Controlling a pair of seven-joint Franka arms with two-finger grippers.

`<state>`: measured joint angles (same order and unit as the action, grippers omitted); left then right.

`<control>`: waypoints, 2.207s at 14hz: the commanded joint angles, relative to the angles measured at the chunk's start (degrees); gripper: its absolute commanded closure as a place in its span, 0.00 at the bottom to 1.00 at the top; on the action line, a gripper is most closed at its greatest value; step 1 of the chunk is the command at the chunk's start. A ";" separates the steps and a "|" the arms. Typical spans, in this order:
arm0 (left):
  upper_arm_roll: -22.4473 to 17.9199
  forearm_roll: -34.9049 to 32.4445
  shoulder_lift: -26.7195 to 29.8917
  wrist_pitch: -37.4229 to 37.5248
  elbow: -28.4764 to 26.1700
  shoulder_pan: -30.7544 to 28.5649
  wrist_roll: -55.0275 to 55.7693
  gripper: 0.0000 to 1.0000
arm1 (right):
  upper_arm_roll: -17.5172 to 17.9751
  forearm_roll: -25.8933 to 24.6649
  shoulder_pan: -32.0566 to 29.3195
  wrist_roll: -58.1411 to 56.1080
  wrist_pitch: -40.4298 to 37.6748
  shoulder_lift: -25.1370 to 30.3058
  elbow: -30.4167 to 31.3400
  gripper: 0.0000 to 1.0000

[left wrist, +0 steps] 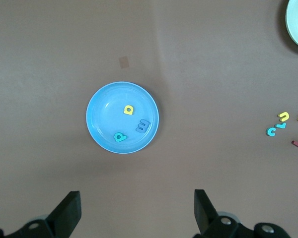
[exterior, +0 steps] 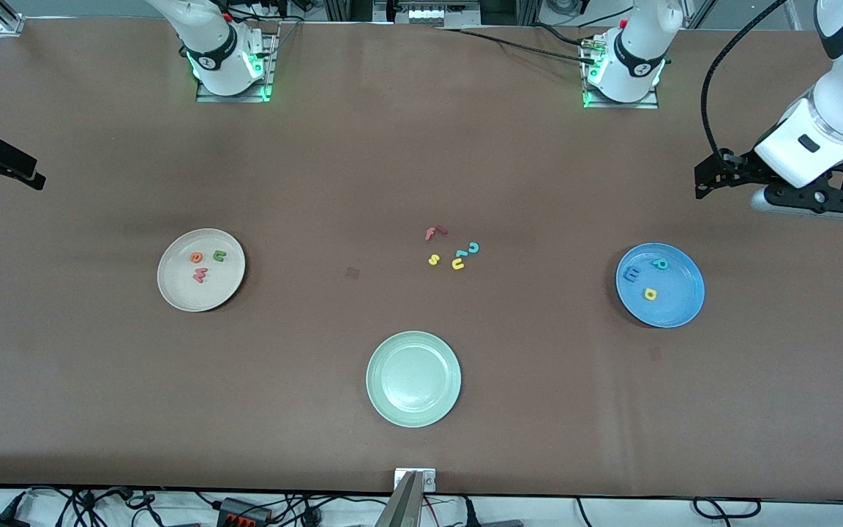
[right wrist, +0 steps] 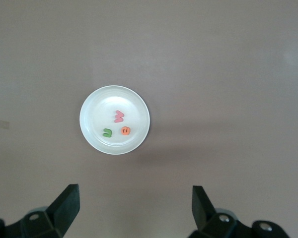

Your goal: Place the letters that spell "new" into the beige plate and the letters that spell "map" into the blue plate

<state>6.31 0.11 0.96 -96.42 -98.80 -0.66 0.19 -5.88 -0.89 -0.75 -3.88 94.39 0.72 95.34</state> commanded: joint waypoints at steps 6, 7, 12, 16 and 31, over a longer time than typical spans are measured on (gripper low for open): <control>0.19 0.85 1.42 1.33 -0.86 -0.40 -0.63 0.00 | 0.61 -0.96 -0.48 -0.25 -0.61 2.54 1.86 0.00; 0.19 0.85 1.42 1.33 -0.86 -0.40 -0.63 0.00 | 0.52 -0.96 -0.57 -0.25 -0.52 2.54 2.47 0.00; 0.19 0.85 1.42 1.33 -0.86 -0.40 -0.63 0.00 | 0.25 -1.13 -0.66 -0.52 -0.17 3.06 3.71 0.00; 0.11 0.85 1.42 1.33 -0.86 -0.40 -0.63 0.00 | 0.17 -1.13 -0.92 -0.69 0.36 2.54 3.97 0.00; 0.10 0.85 1.33 1.33 -0.86 -0.40 -0.63 0.00 | 0.08 -1.13 -1.62 -1.84 1.15 2.18 3.97 0.00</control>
<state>6.31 0.11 1.03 -95.58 -98.81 -0.66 0.19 -6.24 -1.31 -1.67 -4.43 94.80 1.94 98.28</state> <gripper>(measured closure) 0.000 0.000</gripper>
